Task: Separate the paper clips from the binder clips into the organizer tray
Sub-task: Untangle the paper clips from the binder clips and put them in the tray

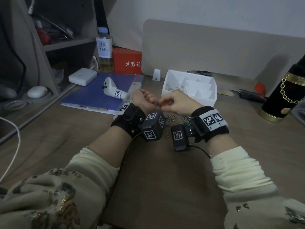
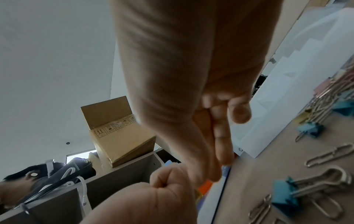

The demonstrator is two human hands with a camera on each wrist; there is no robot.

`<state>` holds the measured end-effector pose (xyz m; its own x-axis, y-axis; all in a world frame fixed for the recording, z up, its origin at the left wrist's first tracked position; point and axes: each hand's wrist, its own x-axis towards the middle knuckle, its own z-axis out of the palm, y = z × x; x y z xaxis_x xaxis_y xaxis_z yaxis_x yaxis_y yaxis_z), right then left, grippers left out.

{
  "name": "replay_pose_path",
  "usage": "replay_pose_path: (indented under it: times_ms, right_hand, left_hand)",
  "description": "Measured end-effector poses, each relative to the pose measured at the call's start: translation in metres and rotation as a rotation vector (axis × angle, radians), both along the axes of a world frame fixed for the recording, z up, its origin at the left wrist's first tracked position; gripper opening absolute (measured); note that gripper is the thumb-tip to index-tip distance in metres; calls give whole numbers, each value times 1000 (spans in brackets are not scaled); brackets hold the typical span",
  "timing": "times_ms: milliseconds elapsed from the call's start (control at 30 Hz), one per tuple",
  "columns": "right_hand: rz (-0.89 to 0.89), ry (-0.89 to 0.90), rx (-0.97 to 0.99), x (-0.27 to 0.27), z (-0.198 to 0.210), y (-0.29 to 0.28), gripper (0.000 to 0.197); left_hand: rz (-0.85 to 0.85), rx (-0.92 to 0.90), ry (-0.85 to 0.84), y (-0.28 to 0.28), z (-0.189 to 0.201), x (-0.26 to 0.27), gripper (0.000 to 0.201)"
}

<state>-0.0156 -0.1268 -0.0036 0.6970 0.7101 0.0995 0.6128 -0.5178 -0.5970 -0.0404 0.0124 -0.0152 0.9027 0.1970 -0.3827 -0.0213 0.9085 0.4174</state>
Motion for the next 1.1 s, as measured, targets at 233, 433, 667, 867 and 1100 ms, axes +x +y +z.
replay_pose_path:
  times_ms: [233,433,667,867,1100]
  right_hand:
    - [30,-9,-491,-10,-1,6,48]
    - [-13,-67,-474,-10,-8,7,18]
    - [-86,-106,-418,-3,-10,-1,21]
    - [-159,-177,-438,2,-12,-3,18]
    - [-325,-201,-273,7,-5,-6,8]
  left_hand:
    - [-19,11,-7,-3,-2,2,39]
    - [-63,50,-10,-6,-4,2,33]
    - [-88,57,18,-7,-5,1,37]
    - [-126,41,10,-8,-9,3,39]
    - [-134,29,55,-11,-11,5,42]
